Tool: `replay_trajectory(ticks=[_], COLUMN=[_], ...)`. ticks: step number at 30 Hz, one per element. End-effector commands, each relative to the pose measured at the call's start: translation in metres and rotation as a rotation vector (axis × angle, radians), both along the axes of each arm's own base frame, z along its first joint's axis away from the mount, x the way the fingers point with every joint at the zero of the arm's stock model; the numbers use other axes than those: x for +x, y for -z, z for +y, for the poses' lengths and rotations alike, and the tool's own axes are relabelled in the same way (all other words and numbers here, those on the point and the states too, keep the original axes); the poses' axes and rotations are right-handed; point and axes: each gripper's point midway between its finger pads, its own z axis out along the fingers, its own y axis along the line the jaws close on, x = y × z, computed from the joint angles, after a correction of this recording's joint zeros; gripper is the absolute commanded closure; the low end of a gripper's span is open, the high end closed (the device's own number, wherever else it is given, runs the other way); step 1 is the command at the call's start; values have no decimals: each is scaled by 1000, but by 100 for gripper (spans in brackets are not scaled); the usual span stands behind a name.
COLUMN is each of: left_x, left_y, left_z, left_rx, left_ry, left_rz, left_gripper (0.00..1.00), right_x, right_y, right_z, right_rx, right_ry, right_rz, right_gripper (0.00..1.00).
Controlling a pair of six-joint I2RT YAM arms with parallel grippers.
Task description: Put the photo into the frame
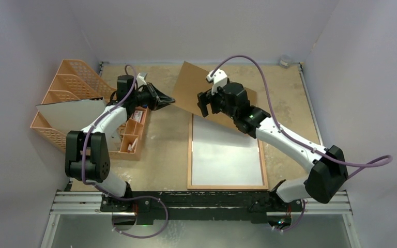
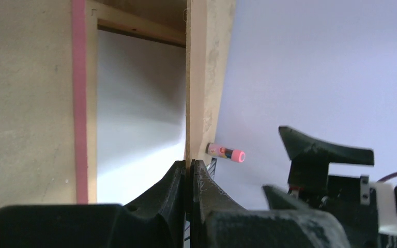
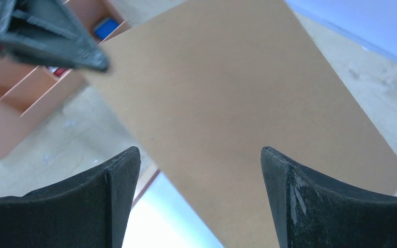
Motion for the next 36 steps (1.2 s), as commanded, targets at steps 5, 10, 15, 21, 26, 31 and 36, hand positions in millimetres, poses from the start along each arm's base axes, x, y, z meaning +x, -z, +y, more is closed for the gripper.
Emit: replay_trajectory(ticks=[5, 10, 15, 21, 26, 31, 36], left_x=[21, 20, 20, 19, 19, 18, 17], left_y=[-47, -52, -56, -58, -59, -61, -65], left_z=[-2, -2, -3, -4, -4, -5, -5], left_rx=[-70, -87, -102, -111, -114, -120, -126], left_ry=[-21, -23, -21, -16, -15, -9, -3], left_rz=[-13, -1, 5, 12, 17, 18, 14], left_gripper=[100, 100, 100, 100, 100, 100, 100], right_x=[-33, -28, -21, -13, -8, -7, -5], right_y=[11, 38, 57, 68, 73, 72, 76], right_z=[23, 9, -6, -18, -23, -24, -21], right_rx=[-277, -451, -580, -707, -769, -794, -792], right_ry=[-112, -6, 81, 134, 157, 163, 164], right_rz=[-83, -93, -120, -172, -207, -238, -228], right_gripper=[12, 13, 15, 24, 47, 70, 96])
